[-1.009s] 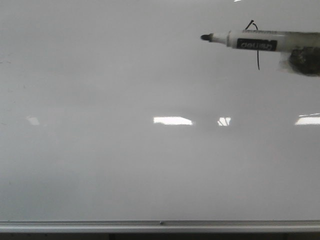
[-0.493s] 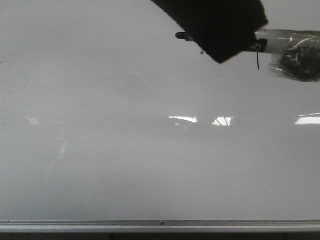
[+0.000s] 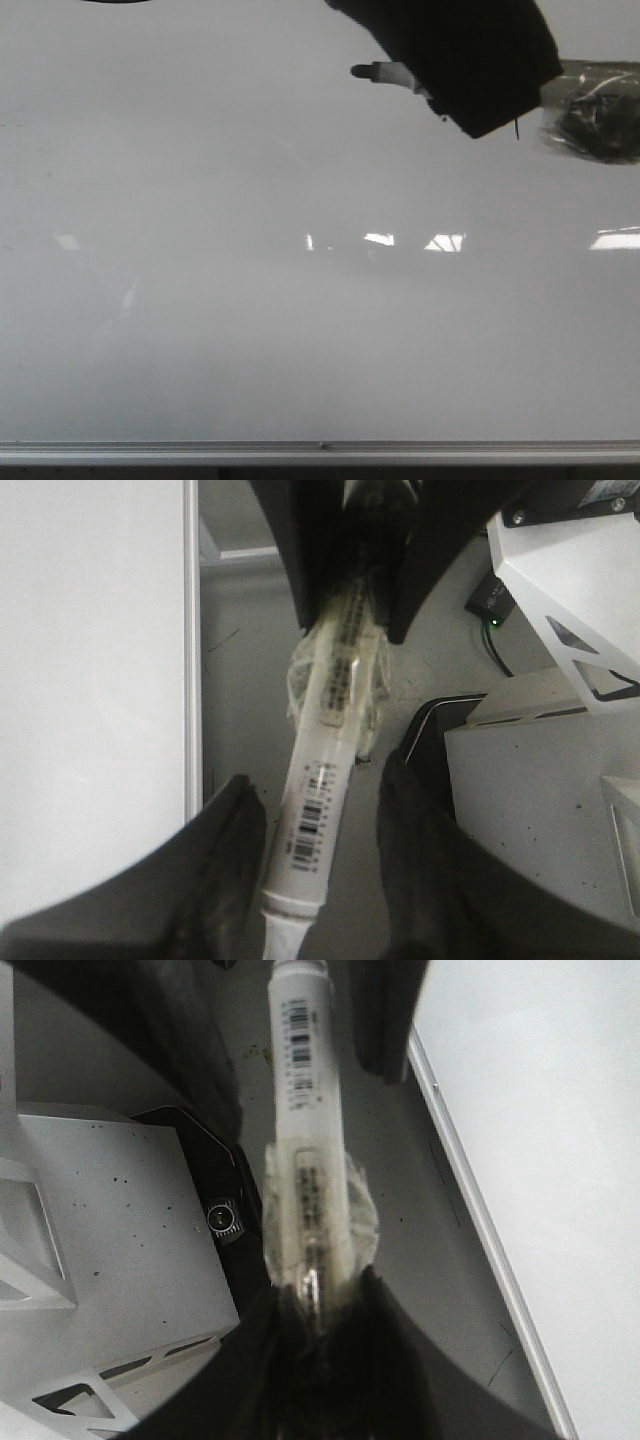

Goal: Write number 4 on whiteboard

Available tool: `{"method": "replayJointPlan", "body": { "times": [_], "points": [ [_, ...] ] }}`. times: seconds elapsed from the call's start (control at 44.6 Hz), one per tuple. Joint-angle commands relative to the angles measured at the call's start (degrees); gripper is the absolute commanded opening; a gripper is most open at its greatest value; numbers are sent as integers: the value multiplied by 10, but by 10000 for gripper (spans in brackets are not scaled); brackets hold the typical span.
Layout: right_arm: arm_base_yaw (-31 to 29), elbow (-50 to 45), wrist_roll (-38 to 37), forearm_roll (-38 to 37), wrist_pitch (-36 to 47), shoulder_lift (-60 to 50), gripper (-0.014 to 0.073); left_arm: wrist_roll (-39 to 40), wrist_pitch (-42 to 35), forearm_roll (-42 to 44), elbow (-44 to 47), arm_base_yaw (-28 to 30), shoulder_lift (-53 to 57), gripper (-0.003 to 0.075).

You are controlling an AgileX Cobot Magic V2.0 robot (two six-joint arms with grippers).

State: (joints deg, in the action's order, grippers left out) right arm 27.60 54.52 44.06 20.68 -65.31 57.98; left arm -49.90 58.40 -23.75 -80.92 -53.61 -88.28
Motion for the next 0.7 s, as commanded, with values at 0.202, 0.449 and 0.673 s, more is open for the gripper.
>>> {"method": "replayJointPlan", "body": {
  "times": [0.202, 0.449, 0.673],
  "points": [
    [1, 17, 6, 19, 17, -8, -15, 0, -5, -22, -18, -4, 20, 55],
    [-7, 18, -8, -5, 17, -18, 408, 30, 0, 3, -19, -2, 23, 17],
    [-85, 18, -152, -125, 22, -80, 459, 175, -3, 118, -19, 44, 55, 17]
  ]
}}
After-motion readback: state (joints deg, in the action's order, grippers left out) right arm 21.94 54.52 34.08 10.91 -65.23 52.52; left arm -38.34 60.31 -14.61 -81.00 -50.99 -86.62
